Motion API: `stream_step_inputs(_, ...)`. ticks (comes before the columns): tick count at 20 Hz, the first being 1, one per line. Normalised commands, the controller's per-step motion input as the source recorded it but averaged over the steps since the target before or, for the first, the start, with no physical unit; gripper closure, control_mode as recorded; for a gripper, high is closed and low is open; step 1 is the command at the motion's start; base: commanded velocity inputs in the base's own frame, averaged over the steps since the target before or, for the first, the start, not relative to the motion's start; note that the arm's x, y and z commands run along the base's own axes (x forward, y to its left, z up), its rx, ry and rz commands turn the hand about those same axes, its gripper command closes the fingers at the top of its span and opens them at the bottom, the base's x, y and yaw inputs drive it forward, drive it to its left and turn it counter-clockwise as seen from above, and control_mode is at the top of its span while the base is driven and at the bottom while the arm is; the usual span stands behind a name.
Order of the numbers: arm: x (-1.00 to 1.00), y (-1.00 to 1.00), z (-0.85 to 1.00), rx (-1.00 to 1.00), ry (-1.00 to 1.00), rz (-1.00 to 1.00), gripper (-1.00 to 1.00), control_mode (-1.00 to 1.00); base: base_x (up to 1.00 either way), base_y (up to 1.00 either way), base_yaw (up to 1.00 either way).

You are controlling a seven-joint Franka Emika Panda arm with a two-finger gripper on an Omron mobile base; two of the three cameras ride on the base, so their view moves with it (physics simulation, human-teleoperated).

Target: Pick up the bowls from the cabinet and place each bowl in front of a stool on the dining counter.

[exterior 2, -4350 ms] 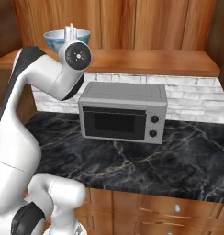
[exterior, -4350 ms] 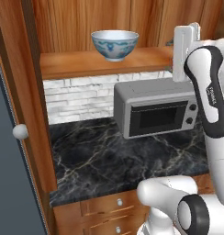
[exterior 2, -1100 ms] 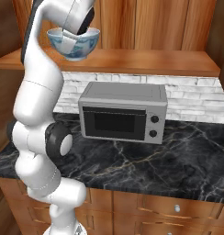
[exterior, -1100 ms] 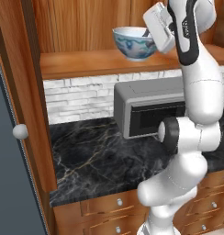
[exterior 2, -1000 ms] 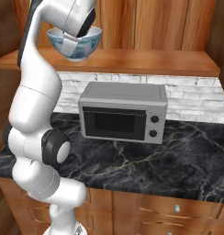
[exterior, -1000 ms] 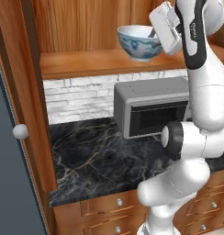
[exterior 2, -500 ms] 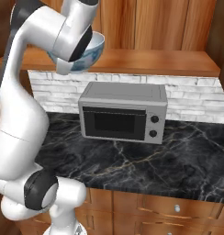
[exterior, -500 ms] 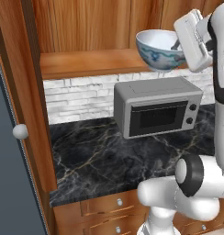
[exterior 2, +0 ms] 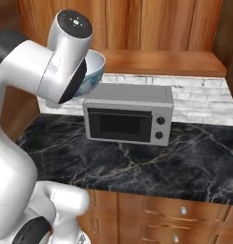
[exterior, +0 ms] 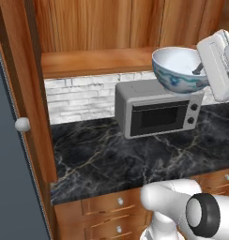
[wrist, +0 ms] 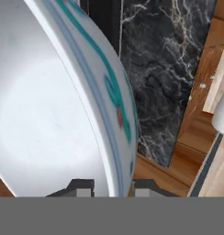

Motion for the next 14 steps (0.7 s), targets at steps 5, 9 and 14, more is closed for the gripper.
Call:
stream_step_inputs(5,0.0,0.0,0.0,0.0,0.0,0.0,1.0,1.0,-1.0,-0.49,-0.34)
stream_step_inputs(9,0.0,0.0,0.0,0.0,0.0,0.0,1.0,1.0,-1.0,-0.02,-0.73)
stream_step_inputs(14,0.0,0.0,0.0,0.0,0.0,0.0,1.0,1.0,-0.65,0.03,-0.94)
